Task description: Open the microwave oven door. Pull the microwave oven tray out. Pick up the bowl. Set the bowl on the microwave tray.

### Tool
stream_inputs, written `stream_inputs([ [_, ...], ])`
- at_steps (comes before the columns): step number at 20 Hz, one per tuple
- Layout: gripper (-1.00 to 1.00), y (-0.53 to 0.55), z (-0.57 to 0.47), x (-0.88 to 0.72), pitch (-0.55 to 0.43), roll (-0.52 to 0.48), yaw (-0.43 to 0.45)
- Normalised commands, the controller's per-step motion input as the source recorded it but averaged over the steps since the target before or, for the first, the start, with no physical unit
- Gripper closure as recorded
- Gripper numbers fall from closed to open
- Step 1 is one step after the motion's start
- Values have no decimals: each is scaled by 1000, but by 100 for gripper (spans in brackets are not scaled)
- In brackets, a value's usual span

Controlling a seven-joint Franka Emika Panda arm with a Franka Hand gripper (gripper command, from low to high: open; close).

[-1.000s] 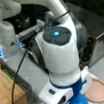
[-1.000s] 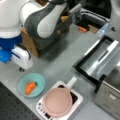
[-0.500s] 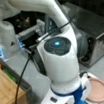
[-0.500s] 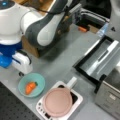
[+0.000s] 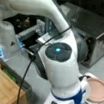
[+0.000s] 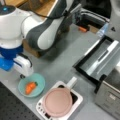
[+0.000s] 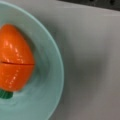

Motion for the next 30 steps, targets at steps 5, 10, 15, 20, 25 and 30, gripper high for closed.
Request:
stream_inputs([
  [5,-100,-266,-43,113,-14,298,70],
  [10,-100,-331,-187,67,-64,365,109],
  [15,-100,-267,-171,79,-113,361,64],
  [20,-100,-163,-112,129,-127,285,38],
  [25,-100,-50,-67,136,-130,227,-19],
  [30,-100,9,-60,85,-131,133,-107],
])
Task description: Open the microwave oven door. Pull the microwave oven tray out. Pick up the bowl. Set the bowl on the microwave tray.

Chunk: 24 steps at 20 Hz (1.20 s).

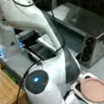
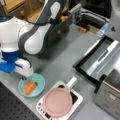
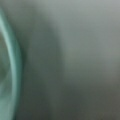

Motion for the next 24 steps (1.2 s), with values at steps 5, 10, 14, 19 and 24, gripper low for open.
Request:
stream_inputs([
  [5,-100,28,-120,36,-123,73,-165],
  [10,-100,64,-170,29,-129,72,-134],
  [14,-100,83,-174,-14,-123,78,-136],
  [19,100,92,-168,-82,-119,87,-152],
  [24,100,71,-122,-94,-109,103,-142],
])
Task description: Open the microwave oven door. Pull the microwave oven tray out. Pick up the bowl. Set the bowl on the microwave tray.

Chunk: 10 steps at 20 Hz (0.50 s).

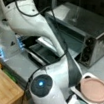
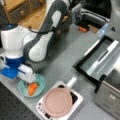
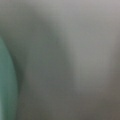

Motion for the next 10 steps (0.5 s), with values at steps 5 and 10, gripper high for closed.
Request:
stream_inputs([
  [5,100,97,-123,-88,-126,107,-146],
  [10,100,113,-118,-68,-139,105,-167],
])
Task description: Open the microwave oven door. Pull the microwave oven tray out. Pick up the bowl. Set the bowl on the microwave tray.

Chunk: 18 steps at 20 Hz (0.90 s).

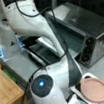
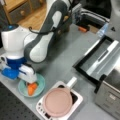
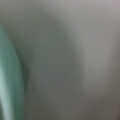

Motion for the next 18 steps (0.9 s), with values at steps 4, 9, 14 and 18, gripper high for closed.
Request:
stream_inputs([
  [4,100,107,-127,-36,-159,99,-194],
  [9,100,158,-146,8,-182,119,-228],
  [14,100,161,-136,-26,-171,113,-244],
  [18,100,167,-156,-80,-146,104,-222],
])
